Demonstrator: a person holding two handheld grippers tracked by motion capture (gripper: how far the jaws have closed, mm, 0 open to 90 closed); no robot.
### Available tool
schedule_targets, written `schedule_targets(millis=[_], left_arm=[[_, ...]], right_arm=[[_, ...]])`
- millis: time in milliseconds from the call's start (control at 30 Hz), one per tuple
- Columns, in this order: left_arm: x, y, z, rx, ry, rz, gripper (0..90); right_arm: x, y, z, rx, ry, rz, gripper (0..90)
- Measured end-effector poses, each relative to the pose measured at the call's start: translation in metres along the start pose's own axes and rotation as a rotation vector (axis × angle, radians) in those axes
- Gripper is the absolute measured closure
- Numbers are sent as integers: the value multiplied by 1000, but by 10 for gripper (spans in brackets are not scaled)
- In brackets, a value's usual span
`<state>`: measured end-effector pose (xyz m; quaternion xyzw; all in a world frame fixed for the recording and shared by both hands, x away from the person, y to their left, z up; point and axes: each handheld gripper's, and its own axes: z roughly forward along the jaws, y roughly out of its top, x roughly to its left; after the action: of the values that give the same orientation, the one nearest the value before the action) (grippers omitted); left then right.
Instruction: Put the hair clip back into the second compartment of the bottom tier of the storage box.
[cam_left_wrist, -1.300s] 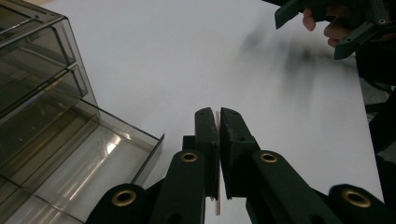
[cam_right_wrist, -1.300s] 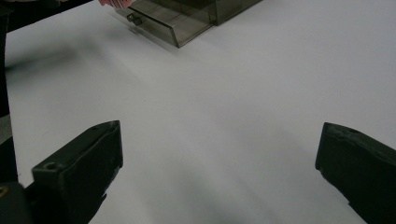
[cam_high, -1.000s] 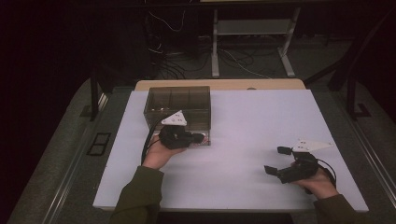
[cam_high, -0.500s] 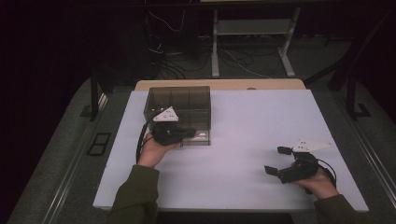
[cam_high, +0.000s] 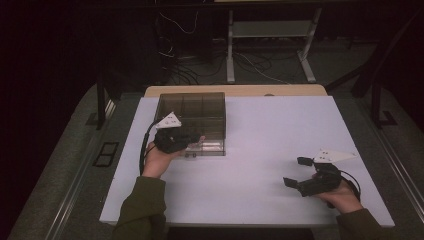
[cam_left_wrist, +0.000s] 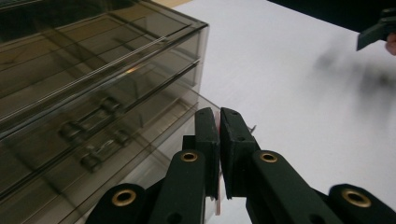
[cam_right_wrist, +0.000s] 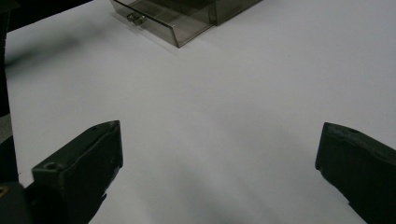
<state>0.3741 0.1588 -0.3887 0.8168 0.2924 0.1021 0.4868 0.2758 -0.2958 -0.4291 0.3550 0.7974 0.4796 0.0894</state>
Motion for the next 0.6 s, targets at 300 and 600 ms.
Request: schedule_targets(millis=[300,600], left_arm=[[9,-6,-3,-5,40,-28,856],[21,-17,0,6,67,-64,855]], right_arm=[[0,0,0,1,0,0,2],[0,0,0,1,-1,-1,2]])
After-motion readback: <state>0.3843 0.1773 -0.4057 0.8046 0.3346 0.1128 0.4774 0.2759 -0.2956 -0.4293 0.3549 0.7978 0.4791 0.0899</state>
